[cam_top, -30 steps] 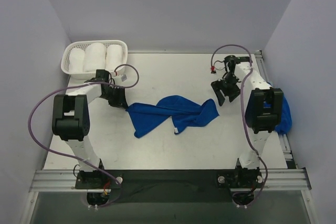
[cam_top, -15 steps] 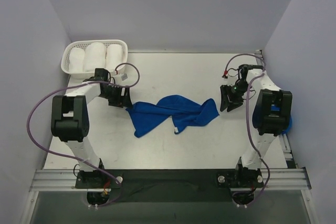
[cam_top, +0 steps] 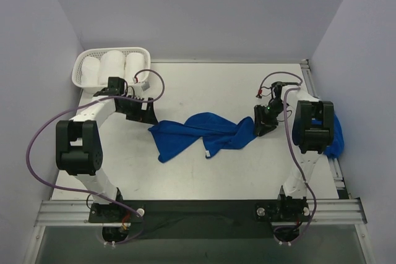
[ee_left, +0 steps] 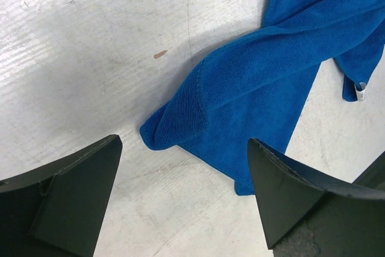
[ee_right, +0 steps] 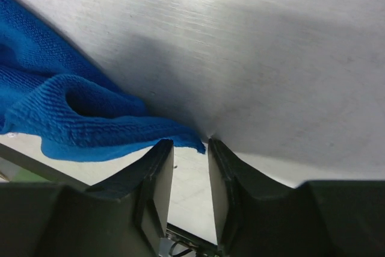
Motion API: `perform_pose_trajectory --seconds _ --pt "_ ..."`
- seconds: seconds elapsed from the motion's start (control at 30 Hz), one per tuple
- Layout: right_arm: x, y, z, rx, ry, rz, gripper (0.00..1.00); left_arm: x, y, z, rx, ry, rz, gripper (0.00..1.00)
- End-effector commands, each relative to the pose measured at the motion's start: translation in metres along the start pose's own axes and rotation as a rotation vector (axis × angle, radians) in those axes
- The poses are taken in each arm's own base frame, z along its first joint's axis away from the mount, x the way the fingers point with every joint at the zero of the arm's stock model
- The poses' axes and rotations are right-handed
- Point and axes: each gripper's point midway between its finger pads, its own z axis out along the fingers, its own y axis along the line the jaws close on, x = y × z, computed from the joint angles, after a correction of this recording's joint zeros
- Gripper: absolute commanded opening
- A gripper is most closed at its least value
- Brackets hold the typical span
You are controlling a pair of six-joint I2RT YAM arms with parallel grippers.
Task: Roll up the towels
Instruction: Flatten the towel
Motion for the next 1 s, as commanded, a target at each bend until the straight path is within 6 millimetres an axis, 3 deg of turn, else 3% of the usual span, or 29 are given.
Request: perform_pose_trajectory --seconds 0.0,0.17,0.23,0.6,0.97 --pt "0.008 0.004 0.012 0.034 0.039 -0.001 0.29 -0.019 -0.008 -0.016 -0.018 -0.053 0.108 0.97" --pt "0.013 0.0 0.013 0.056 0.06 0.004 0.05 -0.012 -0.009 -0.01 -0.077 -0.014 0.203 0.94" --pt "0.016 0.0 0.011 0.055 0.062 -0.002 0.0 -0.006 -0.014 -0.003 -0.102 0.019 0.247 0.93" --pt "0.023 0.008 -0.002 0.026 0.023 -0.012 0.0 0.003 -0.029 0.02 -0.286 0.074 0.502 0.84" --pt "0.021 0.007 -0.009 0.043 0.003 -0.03 0.0 0.0 -0.008 0.029 -0.422 0.12 0.516 0.7"
